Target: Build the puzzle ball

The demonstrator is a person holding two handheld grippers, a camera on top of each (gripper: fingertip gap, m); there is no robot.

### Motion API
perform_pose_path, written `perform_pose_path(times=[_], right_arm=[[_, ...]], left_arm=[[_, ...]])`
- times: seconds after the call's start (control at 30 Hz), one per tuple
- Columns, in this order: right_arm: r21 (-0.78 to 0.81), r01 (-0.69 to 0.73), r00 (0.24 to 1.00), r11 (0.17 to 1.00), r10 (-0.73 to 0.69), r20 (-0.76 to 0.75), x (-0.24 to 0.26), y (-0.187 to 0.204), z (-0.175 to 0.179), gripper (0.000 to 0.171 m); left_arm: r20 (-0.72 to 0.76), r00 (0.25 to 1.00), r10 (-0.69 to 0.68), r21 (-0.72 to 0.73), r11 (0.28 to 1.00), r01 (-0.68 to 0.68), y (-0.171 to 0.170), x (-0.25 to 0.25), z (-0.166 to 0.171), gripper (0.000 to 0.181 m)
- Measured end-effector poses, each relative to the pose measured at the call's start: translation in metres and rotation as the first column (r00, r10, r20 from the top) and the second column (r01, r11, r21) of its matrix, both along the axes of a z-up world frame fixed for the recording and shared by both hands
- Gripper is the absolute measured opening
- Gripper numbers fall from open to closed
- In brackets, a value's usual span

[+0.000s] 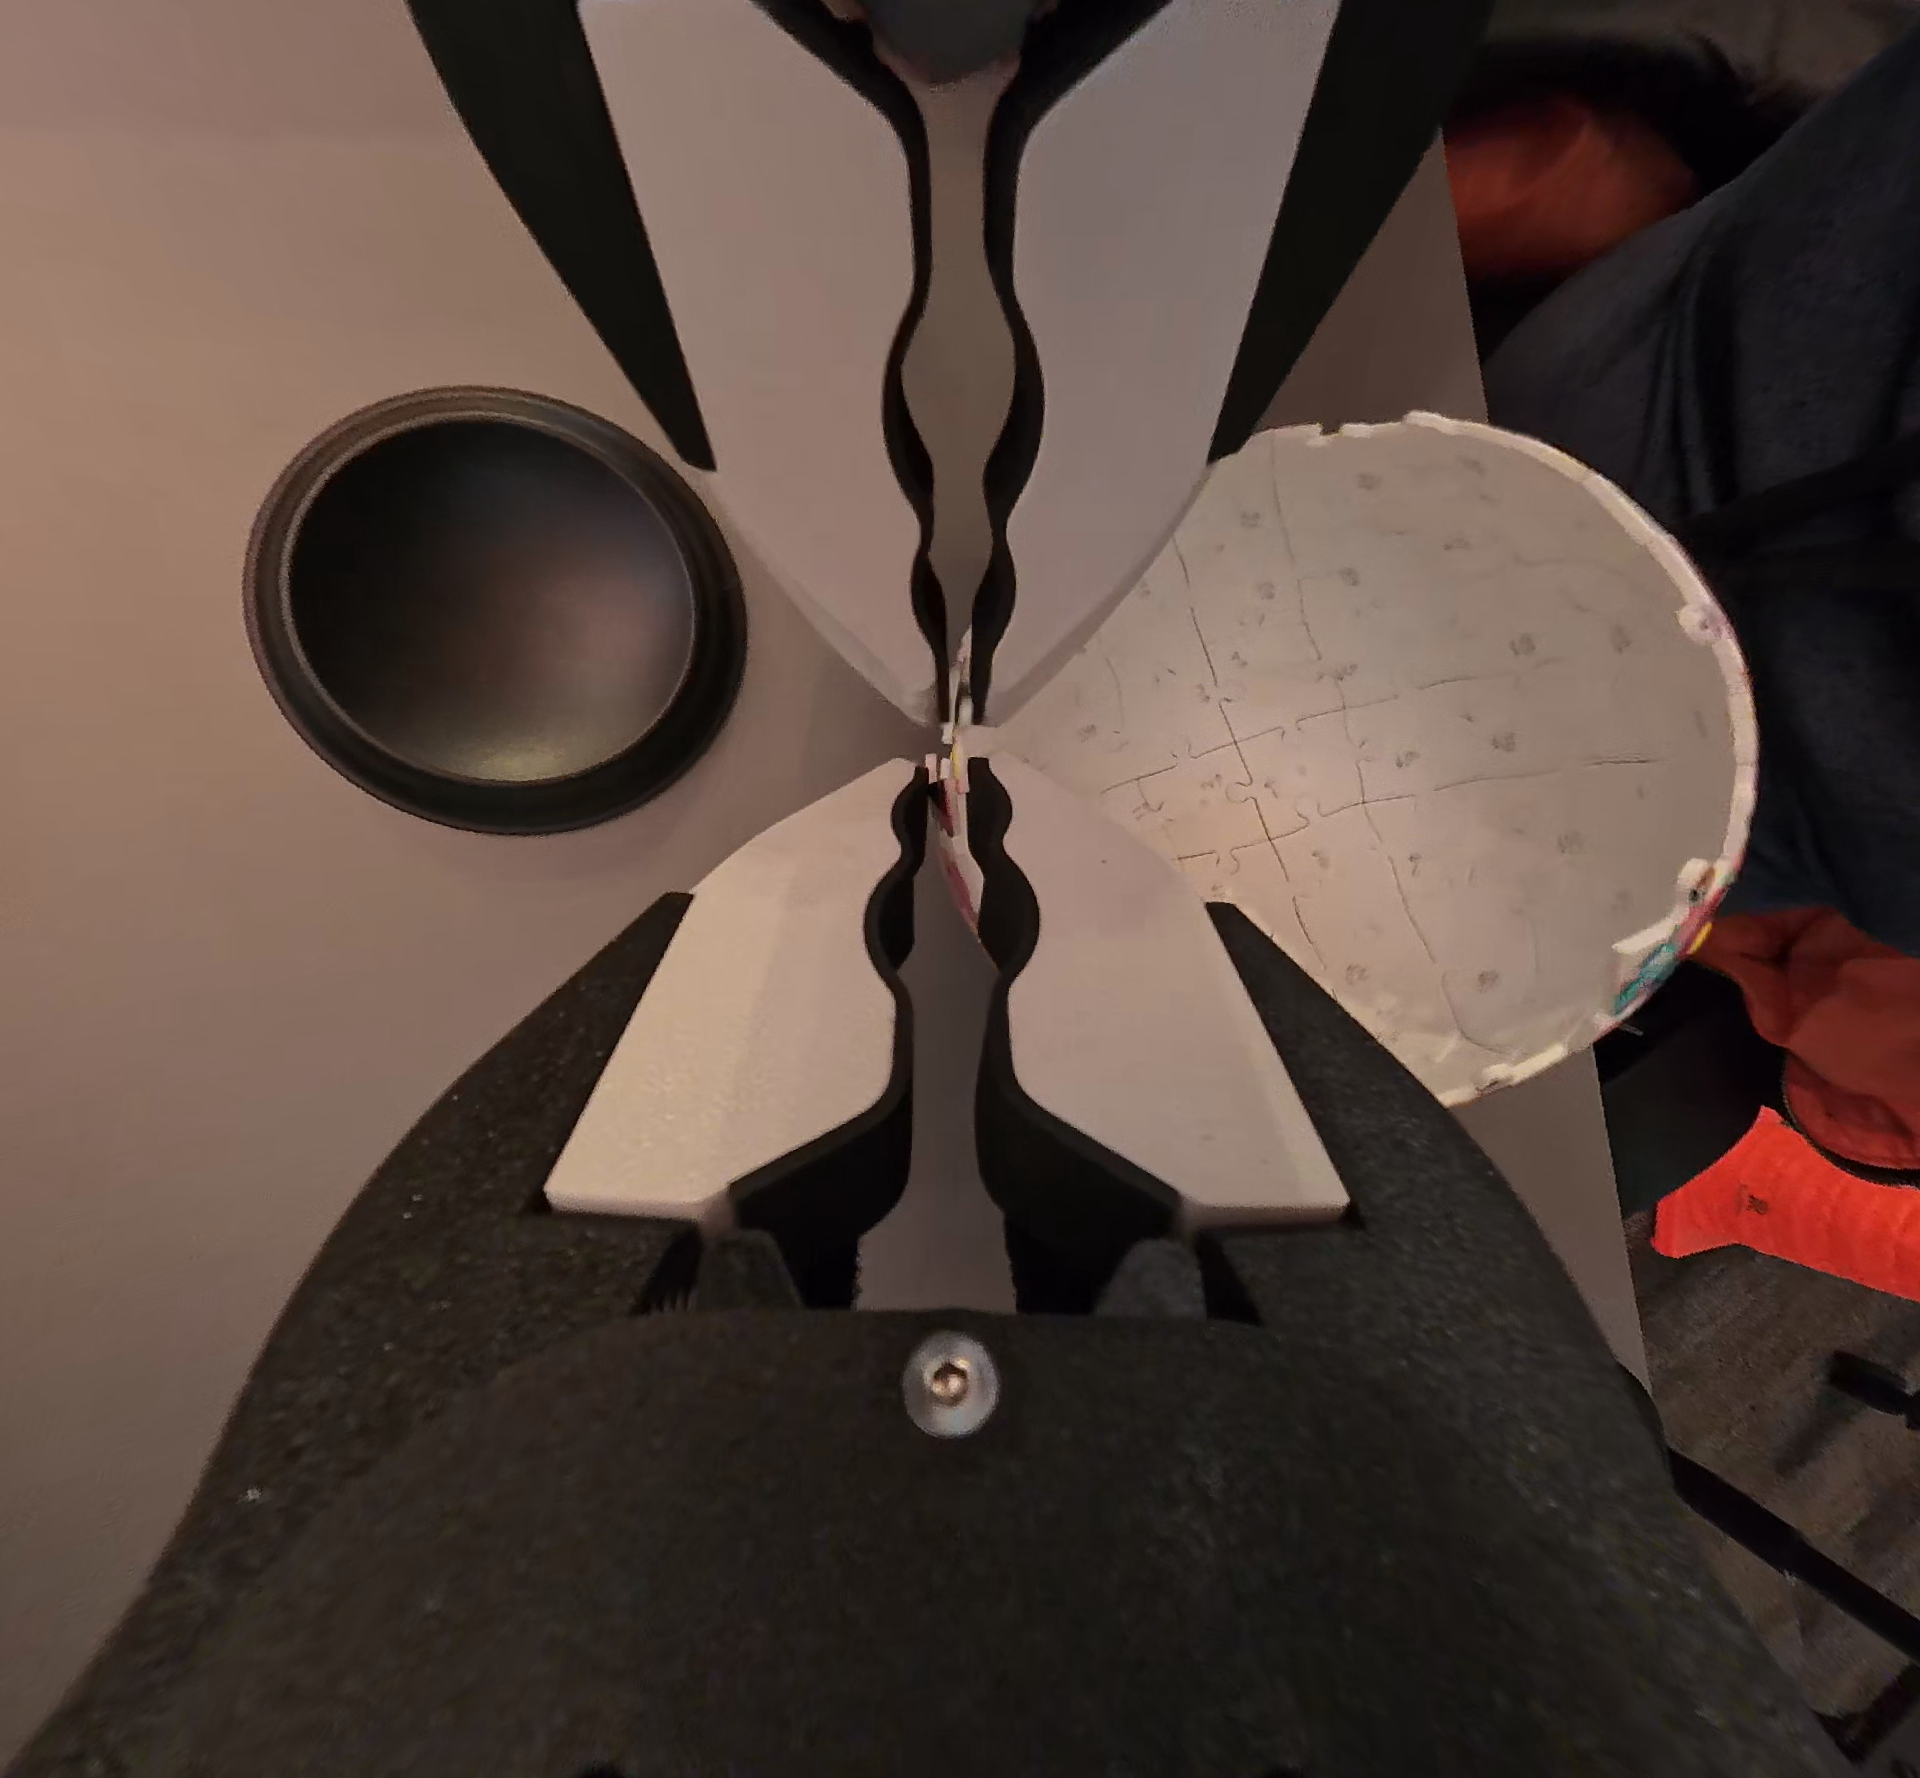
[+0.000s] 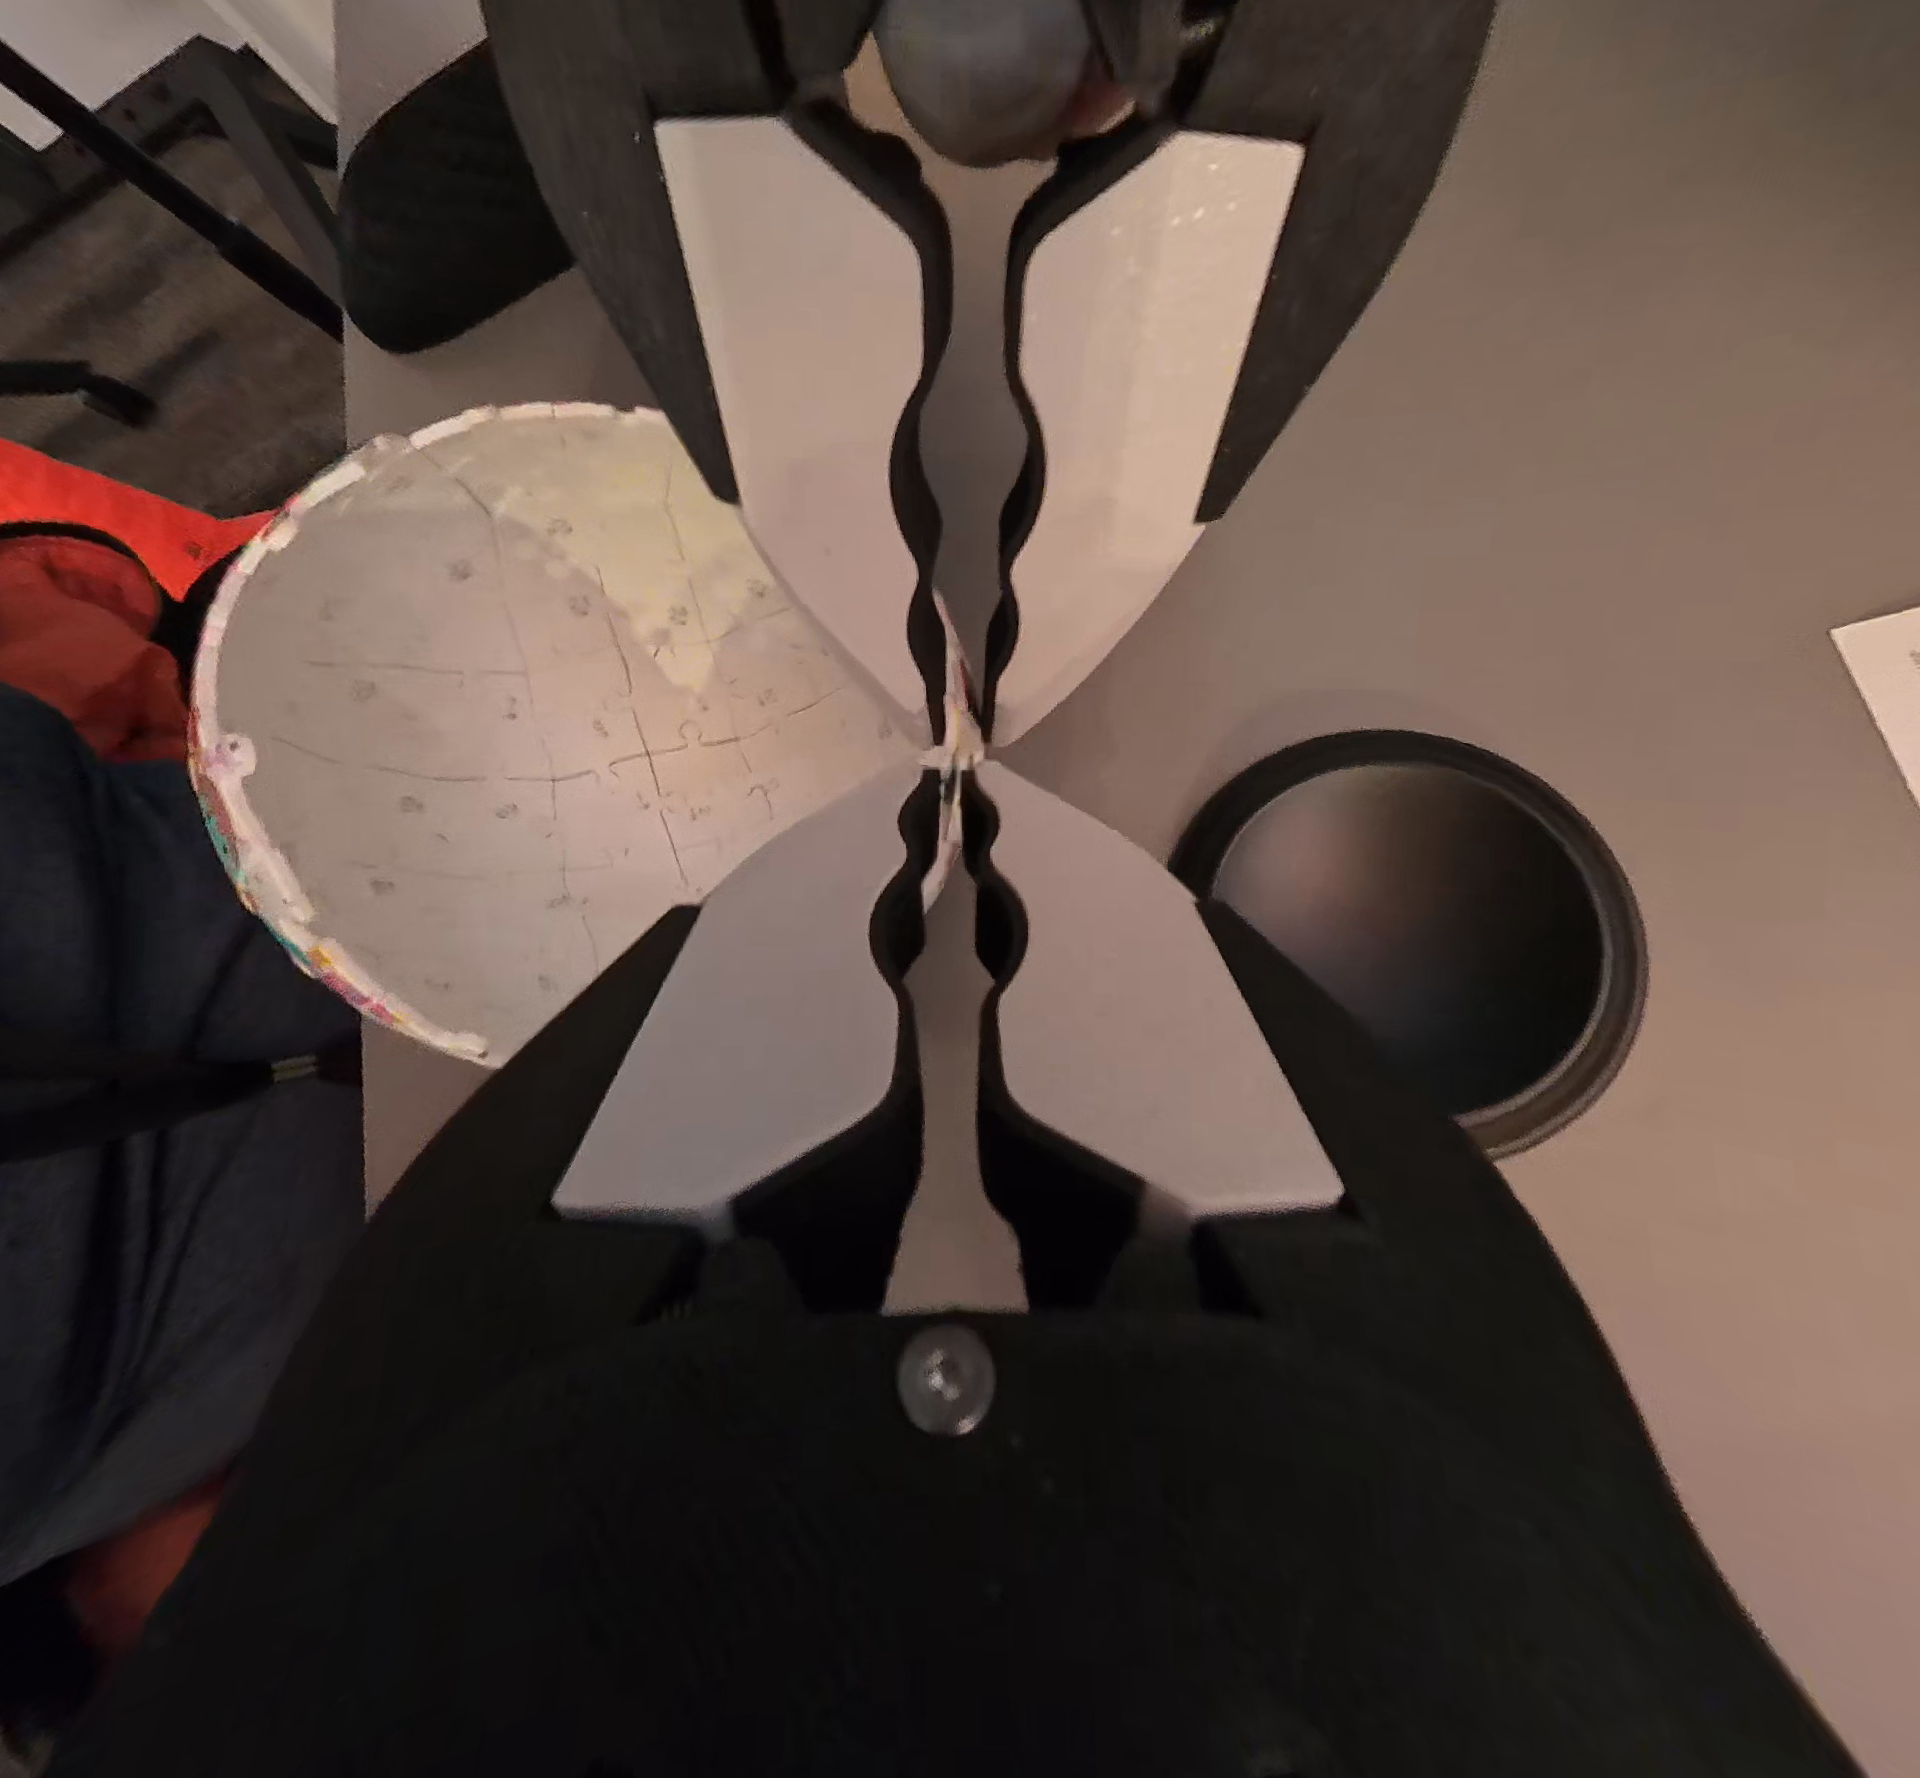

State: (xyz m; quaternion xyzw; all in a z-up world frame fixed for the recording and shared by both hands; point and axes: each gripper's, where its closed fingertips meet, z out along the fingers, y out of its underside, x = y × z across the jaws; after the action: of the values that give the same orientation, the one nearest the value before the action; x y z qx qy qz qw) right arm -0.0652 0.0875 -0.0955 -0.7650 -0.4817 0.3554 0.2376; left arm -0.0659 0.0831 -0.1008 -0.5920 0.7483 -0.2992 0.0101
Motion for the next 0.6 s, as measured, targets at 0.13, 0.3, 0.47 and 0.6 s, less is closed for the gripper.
perform_pose_path(times=[0.13, 0.3, 0.47, 0.6], right_arm=[[0.002, -0.009, 1.000, 1.000, 0.009, 0.020, -0.0015, 0.0012, -0.0034, 0.004], [0.005, -0.007, 0.999, 1.000, 0.007, 0.043, -0.0010, 0.0021, -0.0043, 0.003], [-0.010, 0.036, 0.999, 0.999, -0.035, 0.034, -0.0021, 0.0030, -0.0046, 0.003], [0.006, 0.061, 0.998, 0.998, -0.062, 0.026, -0.0017, 0.0061, -0.0051, 0.003]], left_arm=[[0.002, 1.000, -0.007, 0.011, 1.000, 0.007, 0.0006, 0.0013, -0.0018, 0.006], [0.003, 1.000, -0.001, -0.010, 1.000, 0.001, 0.0002, 0.0014, -0.0020, 0.007], [-0.026, 0.999, 0.019, -0.011, 1.000, -0.020, 0.0030, 0.0008, -0.0053, 0.020], [-0.054, 0.998, 0.018, 0.002, 1.000, -0.018, 0.0040, 0.0010, -0.0085, 0.019]])
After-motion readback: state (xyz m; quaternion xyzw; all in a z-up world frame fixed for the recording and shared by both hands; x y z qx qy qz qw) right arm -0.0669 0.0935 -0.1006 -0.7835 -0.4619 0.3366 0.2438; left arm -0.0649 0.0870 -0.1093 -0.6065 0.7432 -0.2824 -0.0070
